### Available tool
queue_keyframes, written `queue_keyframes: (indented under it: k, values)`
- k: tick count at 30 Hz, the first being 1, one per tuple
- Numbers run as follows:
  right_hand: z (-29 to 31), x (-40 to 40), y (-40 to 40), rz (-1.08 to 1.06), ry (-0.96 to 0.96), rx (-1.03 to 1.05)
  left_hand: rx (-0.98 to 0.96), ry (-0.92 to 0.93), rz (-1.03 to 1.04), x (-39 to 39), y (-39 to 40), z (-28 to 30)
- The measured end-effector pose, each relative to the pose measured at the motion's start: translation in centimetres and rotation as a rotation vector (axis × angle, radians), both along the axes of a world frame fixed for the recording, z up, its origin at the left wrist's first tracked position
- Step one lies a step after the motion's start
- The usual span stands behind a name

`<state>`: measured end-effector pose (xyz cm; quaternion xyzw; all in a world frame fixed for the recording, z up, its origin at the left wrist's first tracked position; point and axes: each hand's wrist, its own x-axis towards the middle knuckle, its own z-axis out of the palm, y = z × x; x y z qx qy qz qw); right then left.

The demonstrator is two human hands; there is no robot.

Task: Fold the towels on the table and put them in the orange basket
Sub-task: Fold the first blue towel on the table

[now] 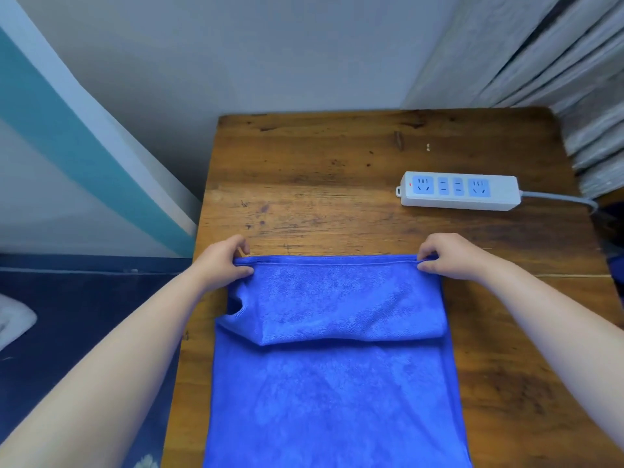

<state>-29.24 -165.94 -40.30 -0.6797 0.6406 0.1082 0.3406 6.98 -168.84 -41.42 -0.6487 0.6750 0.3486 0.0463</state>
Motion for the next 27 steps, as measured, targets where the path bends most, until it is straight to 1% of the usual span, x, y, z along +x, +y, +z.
queue_keyframes:
  k: [2, 5, 7, 11, 16, 23, 25, 27]
  values:
    - [0.3, -0.4, -0.1, -0.061, -0.048, 0.017, -0.010, 0.064, 0.035, 0.6, 0.3, 0.2]
    - [0.7, -0.7, -0.1, -0.155, -0.116, 0.036, -0.015, 0.099, 0.023, 1.5, 0.6, 0.5]
    - [0.7, -0.8, 0.2, -0.176, -0.117, 0.047, 0.003, 0.069, -0.009, 1.7, 0.8, 0.6]
    - [0.7, -0.9, 0.2, -0.246, -0.148, 0.061, 0.005, 0.009, 0.021, 1.8, 0.8, 0.5]
    - [0.7, -1.5, 0.2, -0.241, -0.158, 0.065, 0.027, -0.094, -0.051, 1.7, 0.1, 0.7]
    - [0.5, -2.1, 0.7, -0.325, -0.217, 0.049, 0.017, -0.194, -0.106, 1.3, -0.7, 0.4]
    - [0.3, -2.0, 0.7, -0.346, -0.229, 0.016, 0.007, -0.200, -0.109, 1.4, -0.8, 0.3]
    - [0.2, -1.8, 0.7, -0.351, -0.229, -0.001, -0.011, -0.170, -0.053, 1.3, -0.8, 0.1]
